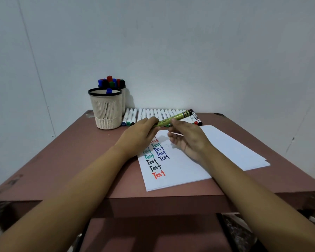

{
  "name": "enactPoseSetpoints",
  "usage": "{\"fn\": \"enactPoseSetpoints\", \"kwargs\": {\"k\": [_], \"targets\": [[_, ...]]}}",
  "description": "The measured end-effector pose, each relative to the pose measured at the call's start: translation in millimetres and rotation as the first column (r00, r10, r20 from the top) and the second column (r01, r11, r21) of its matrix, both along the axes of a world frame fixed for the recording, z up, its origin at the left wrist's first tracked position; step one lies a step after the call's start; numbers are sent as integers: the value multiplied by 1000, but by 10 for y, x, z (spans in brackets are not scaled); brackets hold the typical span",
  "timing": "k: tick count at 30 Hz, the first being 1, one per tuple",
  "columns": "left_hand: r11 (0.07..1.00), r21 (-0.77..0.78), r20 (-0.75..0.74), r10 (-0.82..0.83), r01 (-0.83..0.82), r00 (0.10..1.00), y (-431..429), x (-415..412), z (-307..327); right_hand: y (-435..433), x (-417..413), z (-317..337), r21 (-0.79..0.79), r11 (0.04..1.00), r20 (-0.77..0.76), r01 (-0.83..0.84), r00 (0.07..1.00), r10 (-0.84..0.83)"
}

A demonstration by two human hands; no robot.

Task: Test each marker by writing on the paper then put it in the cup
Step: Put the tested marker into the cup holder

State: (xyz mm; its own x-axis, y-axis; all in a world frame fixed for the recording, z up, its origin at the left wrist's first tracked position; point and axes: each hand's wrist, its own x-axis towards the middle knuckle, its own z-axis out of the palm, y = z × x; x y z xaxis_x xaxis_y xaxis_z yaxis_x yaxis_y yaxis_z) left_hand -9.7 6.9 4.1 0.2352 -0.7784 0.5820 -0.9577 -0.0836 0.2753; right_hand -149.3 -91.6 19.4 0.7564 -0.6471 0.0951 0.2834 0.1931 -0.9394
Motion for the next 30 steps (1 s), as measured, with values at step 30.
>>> {"fn": "enactPoseSetpoints", "kwargs": {"k": [30], "targets": [[993,-92,-532,16,-77,847,8,-56,63,15,-63,96,124,988,176,91,978,-112]]}}
